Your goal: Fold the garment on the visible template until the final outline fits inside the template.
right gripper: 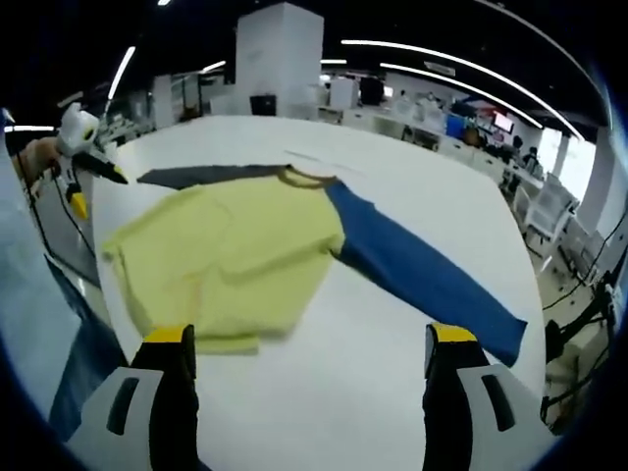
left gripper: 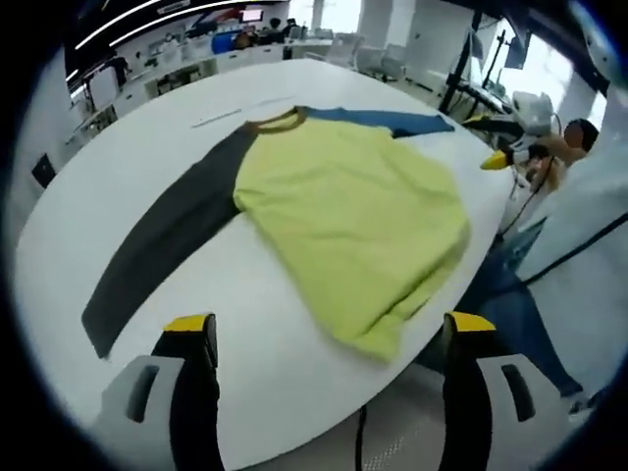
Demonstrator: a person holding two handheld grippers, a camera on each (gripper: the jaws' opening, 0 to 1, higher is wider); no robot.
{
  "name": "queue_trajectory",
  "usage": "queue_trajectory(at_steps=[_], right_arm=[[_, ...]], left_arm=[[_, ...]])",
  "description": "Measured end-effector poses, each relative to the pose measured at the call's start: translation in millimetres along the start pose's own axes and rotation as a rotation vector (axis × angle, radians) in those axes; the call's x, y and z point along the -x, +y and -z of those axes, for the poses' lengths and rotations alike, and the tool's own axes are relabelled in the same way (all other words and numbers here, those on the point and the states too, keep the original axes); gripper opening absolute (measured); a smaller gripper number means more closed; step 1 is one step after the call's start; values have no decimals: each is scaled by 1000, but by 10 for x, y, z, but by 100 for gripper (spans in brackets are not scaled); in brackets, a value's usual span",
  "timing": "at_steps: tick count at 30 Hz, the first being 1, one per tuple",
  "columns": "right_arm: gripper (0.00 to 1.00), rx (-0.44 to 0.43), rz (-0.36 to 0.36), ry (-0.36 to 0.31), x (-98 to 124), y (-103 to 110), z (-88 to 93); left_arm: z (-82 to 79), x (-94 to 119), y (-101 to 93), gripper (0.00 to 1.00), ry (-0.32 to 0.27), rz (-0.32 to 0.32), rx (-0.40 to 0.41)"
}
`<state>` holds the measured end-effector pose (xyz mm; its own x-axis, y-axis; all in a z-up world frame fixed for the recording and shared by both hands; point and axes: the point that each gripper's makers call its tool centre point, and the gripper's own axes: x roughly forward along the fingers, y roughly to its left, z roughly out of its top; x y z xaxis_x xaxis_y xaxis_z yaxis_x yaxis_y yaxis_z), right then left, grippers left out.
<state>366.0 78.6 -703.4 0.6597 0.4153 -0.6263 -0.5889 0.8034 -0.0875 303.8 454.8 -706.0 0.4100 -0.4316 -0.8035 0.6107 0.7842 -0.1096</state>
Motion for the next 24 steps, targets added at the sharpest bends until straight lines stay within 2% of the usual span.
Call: queue_trajectory(at_steps=[3,6,10,14,17,19,21,24], right_arm=[[93,-4,-5,17,-26,41,69],[88,-19,-28,49,-48,106,163],[82,-46,-50,79,-81,179,268],[78,-58,-59,96,-107,225,339],[70,-68,-65,100,-125,253,373],[71,-75,-71,103,-145,267,394],[65,-83,-89,119,-158,299,430],[54,-80,-99,129,-179,331,453]], left_arm=[[112,-42,-27,84,55,5,12],[162,-60,-59,80,78,21,33],[164,-65,-129,65,88,35,56],[177,-125,-198,55,95,51,80],[236,-160,-205,46,125,54,99],[251,-176,-235,43,133,72,121],[238,-185,-274,36,127,92,138],[246,-216,-307,33,132,106,156]])
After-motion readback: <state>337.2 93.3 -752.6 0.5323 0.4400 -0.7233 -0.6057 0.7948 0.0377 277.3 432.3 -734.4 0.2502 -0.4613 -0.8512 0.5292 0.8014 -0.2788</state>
